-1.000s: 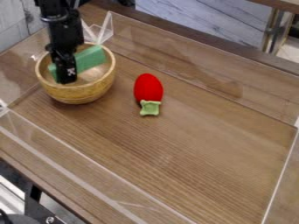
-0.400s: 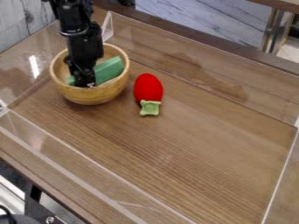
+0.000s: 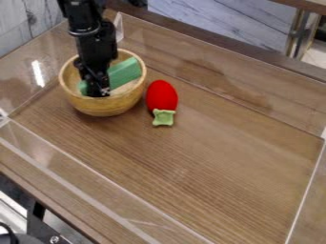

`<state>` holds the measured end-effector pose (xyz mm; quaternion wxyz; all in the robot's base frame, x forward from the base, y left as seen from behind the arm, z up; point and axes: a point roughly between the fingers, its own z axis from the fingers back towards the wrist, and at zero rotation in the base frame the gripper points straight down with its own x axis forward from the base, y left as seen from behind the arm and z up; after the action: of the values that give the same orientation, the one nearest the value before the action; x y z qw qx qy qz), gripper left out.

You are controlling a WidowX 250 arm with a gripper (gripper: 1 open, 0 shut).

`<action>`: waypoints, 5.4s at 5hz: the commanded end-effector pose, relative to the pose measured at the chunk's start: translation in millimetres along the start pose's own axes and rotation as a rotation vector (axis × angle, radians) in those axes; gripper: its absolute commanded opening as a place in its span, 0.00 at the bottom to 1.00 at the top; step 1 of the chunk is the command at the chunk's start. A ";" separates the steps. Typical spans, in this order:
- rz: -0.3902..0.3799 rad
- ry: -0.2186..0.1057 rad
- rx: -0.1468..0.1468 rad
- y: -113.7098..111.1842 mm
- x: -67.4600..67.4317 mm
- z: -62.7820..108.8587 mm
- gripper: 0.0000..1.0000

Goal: Remove the green stick from the brown bowl and put it on the table

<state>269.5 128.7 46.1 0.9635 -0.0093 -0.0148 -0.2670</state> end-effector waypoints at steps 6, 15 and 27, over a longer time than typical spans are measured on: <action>0.182 -0.128 0.029 3.1 20.9 24.7 0.00; -0.136 -0.268 -0.119 -161.0 68.2 45.5 0.00; 0.073 -0.212 -0.228 -112.4 76.9 16.1 1.00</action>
<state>267.2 -9.4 54.0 0.9602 -0.1572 -0.0628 -0.2221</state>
